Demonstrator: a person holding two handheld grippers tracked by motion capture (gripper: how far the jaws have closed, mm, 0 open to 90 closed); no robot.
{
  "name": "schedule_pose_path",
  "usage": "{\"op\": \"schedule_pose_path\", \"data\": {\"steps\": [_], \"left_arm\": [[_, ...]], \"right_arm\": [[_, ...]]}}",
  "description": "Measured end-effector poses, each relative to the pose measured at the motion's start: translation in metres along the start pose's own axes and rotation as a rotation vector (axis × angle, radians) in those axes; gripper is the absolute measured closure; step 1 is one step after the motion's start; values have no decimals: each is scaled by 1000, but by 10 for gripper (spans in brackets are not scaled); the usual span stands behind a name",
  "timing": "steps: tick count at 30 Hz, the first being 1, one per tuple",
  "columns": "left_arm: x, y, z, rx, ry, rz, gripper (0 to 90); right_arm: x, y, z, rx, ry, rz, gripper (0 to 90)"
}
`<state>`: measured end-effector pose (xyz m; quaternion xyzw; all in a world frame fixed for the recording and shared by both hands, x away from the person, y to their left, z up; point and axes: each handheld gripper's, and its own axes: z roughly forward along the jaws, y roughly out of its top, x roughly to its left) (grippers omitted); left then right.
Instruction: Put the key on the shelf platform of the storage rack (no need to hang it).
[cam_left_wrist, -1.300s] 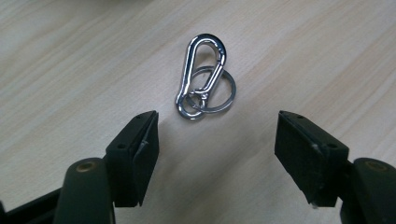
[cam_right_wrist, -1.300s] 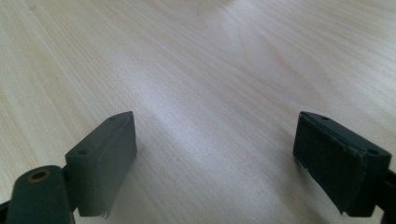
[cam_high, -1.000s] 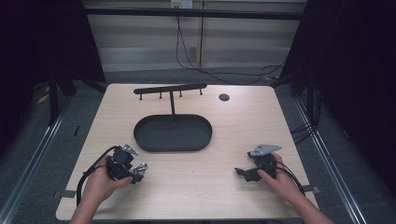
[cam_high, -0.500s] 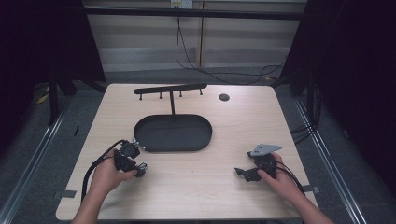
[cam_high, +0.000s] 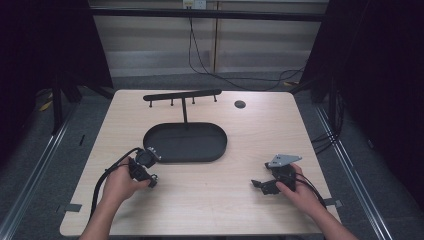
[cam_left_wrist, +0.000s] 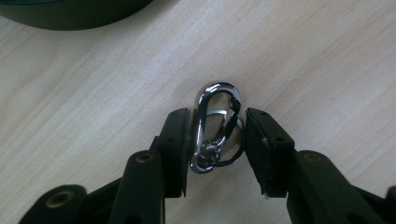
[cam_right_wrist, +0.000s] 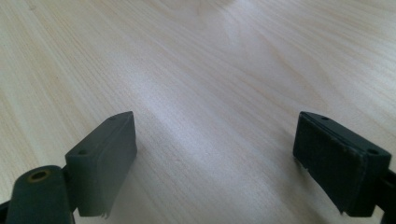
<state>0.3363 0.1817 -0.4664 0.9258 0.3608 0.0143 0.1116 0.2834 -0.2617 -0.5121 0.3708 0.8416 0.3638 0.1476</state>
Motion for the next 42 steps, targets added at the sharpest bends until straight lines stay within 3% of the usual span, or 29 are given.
{"op": "schedule_pose_path", "data": {"steps": [5, 8, 23, 42], "left_arm": [[-1, 3, 0, 25, 12, -2, 614], [-1, 4, 0, 31, -5, -32, 614], [1, 9, -15, 29, -25, -36, 614], [1, 30, -39, 21, -53, -34, 614]], "right_arm": [[0, 0, 0, 0, 0, 0, 130], [0, 0, 0, 0, 0, 0, 130], [0, 0, 0, 0, 1, 0, 130], [0, 0, 0, 0, 1, -1, 130]]}}
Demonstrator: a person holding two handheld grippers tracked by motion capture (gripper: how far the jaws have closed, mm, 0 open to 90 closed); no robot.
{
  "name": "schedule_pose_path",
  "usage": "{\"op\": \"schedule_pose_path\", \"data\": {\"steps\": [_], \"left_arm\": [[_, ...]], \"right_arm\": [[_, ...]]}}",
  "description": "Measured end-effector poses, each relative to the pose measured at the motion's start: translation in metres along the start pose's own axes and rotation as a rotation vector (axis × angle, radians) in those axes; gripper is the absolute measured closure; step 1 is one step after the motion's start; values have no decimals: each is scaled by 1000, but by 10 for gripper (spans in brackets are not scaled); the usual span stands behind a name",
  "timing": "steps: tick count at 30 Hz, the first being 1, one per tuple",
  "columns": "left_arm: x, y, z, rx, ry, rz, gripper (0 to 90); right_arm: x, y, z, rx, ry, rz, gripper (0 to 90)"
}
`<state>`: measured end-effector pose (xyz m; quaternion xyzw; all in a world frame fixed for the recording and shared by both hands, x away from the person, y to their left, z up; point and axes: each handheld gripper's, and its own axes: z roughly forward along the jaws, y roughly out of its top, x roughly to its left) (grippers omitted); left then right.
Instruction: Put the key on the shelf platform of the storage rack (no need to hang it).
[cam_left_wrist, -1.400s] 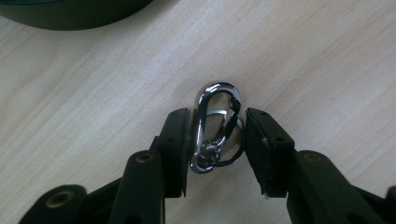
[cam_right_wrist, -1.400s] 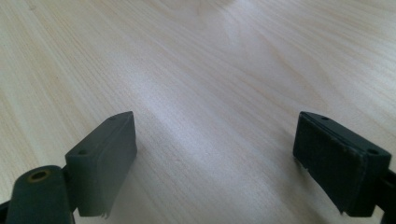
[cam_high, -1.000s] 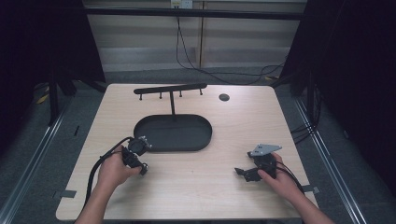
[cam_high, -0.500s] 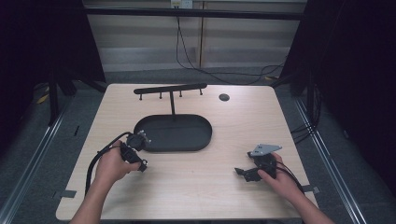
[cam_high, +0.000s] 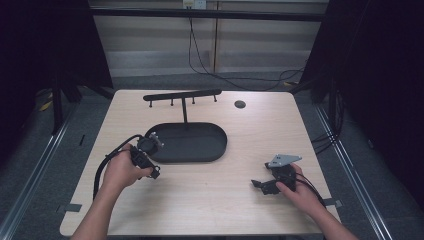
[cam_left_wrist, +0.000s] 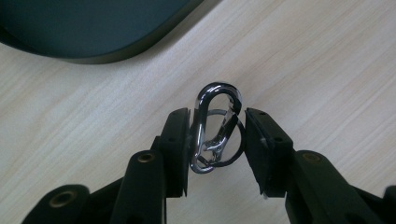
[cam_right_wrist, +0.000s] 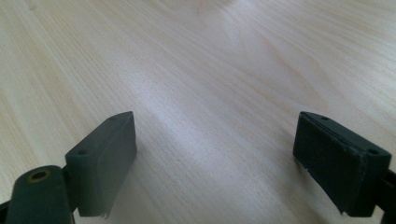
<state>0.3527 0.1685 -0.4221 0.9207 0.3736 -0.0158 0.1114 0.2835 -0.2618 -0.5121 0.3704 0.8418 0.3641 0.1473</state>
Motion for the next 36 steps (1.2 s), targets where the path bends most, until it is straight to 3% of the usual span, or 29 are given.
{"op": "schedule_pose_path", "data": {"steps": [36], "left_arm": [[2, 42, -21, -30, -14, -24, 614]], "right_arm": [[0, 0, 0, 0, 0, 0, 130]]}}
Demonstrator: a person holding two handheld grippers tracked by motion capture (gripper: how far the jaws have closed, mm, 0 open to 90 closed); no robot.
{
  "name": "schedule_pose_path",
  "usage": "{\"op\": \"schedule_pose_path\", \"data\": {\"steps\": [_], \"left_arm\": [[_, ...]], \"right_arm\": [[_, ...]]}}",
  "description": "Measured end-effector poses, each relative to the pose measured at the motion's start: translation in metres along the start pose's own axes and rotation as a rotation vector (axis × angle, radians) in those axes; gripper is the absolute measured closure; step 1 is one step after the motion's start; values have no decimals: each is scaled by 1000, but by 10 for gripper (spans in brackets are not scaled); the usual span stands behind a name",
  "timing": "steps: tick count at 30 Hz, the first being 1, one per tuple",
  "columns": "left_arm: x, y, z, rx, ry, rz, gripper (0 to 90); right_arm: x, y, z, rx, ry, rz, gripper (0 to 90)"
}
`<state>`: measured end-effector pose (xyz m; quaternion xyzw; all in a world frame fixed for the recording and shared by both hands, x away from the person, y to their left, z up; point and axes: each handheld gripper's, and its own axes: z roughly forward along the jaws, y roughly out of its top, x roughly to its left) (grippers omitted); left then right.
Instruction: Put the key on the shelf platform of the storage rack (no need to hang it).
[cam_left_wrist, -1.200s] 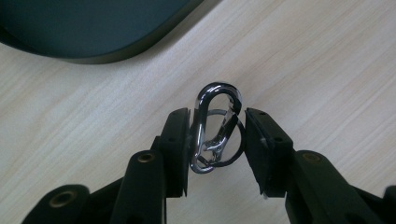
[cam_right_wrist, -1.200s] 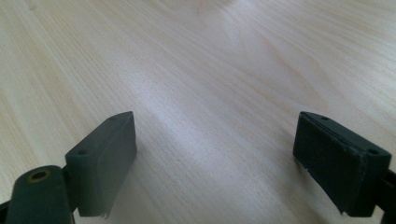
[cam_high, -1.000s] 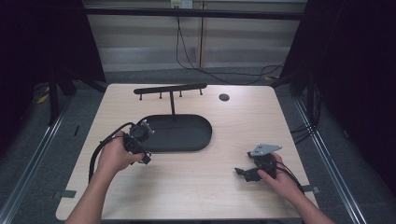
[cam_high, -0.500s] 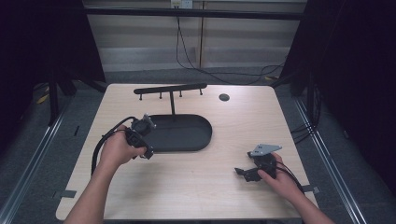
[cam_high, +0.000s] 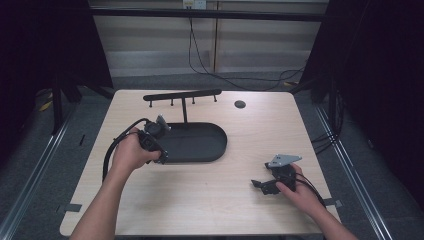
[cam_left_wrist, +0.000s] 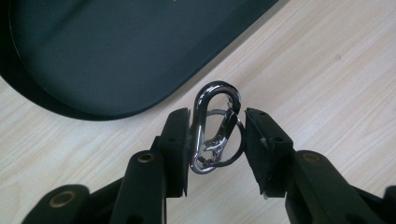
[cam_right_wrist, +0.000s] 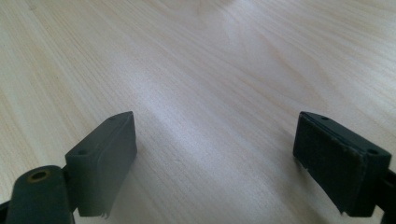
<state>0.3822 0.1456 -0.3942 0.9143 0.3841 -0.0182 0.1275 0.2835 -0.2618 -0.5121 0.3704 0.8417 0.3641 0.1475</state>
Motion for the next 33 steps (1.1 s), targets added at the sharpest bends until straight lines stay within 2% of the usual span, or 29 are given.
{"op": "schedule_pose_path", "data": {"steps": [21, 33], "left_arm": [[-4, 32, 0, -20, -9, -8, 614], [-3, 40, 9, -11, -9, -19, 614]], "right_arm": [[0, 0, 0, -1, 0, 3, 130], [0, 0, 0, -2, -1, 0, 130]]}}
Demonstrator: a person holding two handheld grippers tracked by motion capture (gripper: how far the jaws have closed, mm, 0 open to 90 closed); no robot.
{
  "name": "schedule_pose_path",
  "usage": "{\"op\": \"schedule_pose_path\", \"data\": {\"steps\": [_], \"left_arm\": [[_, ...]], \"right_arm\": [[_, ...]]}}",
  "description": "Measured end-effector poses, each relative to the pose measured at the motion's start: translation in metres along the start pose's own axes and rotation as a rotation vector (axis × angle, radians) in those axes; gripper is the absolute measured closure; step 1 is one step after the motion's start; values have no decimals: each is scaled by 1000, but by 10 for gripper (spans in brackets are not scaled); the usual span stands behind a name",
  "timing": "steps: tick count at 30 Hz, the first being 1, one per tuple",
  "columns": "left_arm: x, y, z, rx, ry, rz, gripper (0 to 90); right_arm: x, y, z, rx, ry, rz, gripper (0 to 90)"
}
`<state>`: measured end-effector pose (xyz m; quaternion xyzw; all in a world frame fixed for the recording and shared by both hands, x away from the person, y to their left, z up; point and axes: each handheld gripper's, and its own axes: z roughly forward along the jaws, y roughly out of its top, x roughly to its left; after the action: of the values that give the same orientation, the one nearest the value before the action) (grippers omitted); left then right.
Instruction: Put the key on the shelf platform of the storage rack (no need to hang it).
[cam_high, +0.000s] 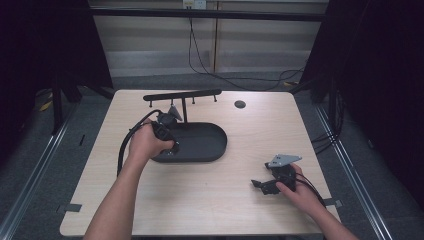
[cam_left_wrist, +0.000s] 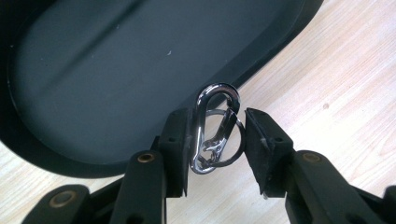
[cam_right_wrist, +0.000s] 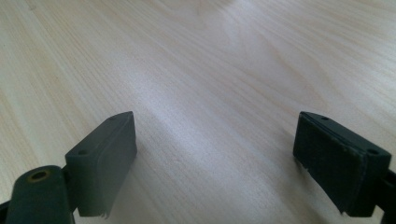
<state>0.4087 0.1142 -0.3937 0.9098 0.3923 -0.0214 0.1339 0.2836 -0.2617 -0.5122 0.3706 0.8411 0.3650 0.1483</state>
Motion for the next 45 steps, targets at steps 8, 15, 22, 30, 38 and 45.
{"op": "schedule_pose_path", "data": {"steps": [8, 15, 22, 30, 38, 45], "left_arm": [[0, 8, 8, 7, -13, -2, 614], [1, 12, 16, 23, -4, 2, 614], [4, 16, 20, 17, -13, -1, 614], [7, 20, 21, 15, -10, -6, 613], [9, 25, 22, 12, -4, -6, 614], [7, 28, 27, 10, -2, -8, 614]], "right_arm": [[0, 0, 0, 0, 0, 1, 130], [0, 0, 0, 1, 0, 2, 130], [0, 0, 0, 1, 0, 2, 130], [0, 0, 0, 0, 0, 0, 130], [0, 0, 0, 0, 0, 0, 130], [0, 0, 0, 0, 0, 0, 130]]}}
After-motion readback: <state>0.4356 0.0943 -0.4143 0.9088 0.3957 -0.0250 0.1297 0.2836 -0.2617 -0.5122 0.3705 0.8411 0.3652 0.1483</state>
